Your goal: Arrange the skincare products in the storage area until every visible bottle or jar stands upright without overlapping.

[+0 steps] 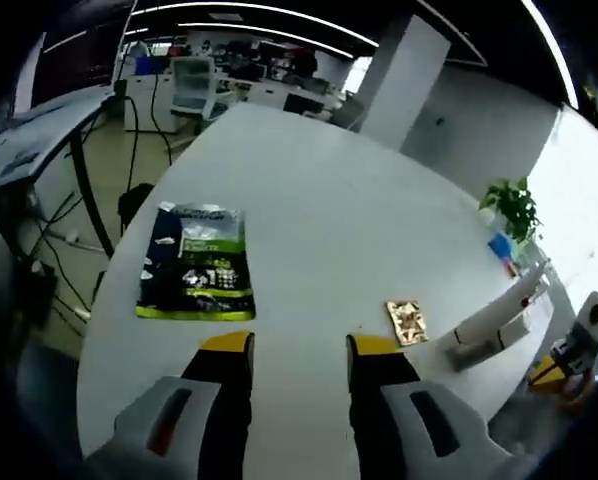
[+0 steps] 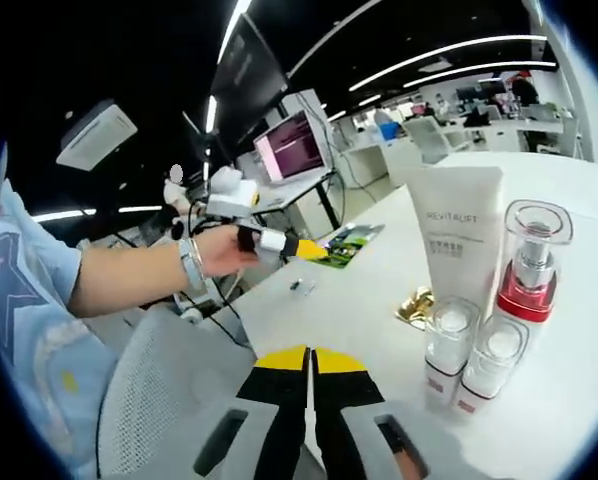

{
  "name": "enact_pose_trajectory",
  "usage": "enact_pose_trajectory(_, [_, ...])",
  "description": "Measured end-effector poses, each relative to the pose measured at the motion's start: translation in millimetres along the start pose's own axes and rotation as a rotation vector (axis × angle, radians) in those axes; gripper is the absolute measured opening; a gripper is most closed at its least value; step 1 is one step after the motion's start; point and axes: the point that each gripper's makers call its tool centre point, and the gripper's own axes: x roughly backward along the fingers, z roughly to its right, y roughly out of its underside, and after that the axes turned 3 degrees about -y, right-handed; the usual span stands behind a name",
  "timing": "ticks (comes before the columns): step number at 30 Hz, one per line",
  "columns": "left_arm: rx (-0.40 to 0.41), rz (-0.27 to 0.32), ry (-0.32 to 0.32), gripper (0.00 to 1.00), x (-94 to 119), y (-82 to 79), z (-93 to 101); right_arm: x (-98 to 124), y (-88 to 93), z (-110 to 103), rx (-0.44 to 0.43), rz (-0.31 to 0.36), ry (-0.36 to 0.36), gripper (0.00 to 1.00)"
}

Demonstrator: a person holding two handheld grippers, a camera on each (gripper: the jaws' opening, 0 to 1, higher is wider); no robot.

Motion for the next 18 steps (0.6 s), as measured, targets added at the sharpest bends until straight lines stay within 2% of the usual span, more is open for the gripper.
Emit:
enact_pose_trajectory(2, [-0.004, -0.021, -0.05, 0.41, 4, 10.0, -8.0, 0, 0.6, -1, 0.004, -0.004, -0.001, 0.0])
enact_pose_trajectory(4, [-0.02, -0.072, -0.135, 0.49, 1, 22.4, -27.5, -1, 1.3, -1, 0.01, -0.009, 0.0, 0.0])
enact_pose_trajectory(5, [-0.029, -0.097, -0.157, 0.52, 0, 28.3, -31.8, -1, 1.4, -1, 0.011, -0.01, 0.0, 0.0])
enact_pose_trajectory(11, [0.007, -0.225, -0.229, 0.61, -9, 61.2, -46.6, -1, 2.2, 0, 0.009, -0.016, 0.001, 0.0])
enact_pose_trajectory(13, [0.009, -0.251, -0.254, 0.59, -12, 64.6, -53.1, -1, 2.9, 1, 0.011, -0.02, 0.005, 0.0])
enact_pose_trajectory(14, [-0.036, -0.229, -0.263, 0.57, -15, 58.4, -56.9, -1, 3.1, 1, 0.011, -0.021, 0.006, 0.0])
enact_pose_trajectory(15, [-0.067, -0.259, -0.27, 0.56, -15, 60.0, -57.7, -1, 3.3, 1, 0.011, -0.021, 0.007, 0.0])
enact_pose_trajectory(17, [-0.111, -0.256, -0.264, 0.55, -19, 57.2, -54.2, -1, 3.2, 1, 0.01, -0.021, 0.008, 0.0])
enact_pose_trajectory(18, [-0.079, -0.267, -0.27, 0.54, -19, 59.3, -53.4, -1, 3.1, 1, 0.009, -0.021, 0.007, 0.0])
